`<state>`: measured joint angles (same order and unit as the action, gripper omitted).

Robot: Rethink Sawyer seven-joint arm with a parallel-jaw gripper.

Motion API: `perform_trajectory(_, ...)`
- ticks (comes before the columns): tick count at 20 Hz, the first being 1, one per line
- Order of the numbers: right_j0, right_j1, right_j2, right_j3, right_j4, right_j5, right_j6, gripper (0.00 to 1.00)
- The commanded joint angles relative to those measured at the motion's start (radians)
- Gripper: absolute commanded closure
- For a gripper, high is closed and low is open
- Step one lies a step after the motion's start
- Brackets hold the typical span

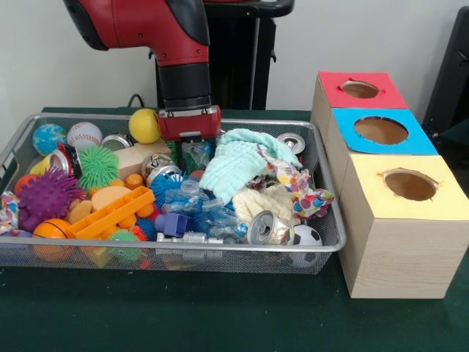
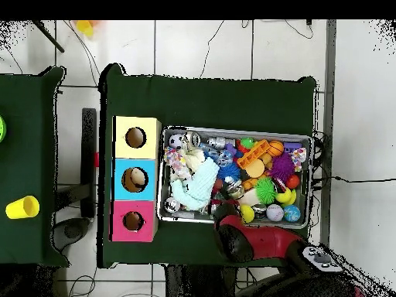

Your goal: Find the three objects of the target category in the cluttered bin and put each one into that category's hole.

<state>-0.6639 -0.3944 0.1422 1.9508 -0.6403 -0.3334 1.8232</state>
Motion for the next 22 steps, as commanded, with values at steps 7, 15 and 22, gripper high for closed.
perform_trajectory(7, 0.063, 0.053, -0.052, 0.158, 0.167, 0.191, 0.19, 0.0)
perform_trajectory(15, 0.149, 0.017, 0.025, 0.138, 0.39, 0.246, 0.231, 0.0)
perform_trajectory(22, 0.257, 0.083, -0.043, 0.102, 0.487, 0.06, 0.253, 0.0)
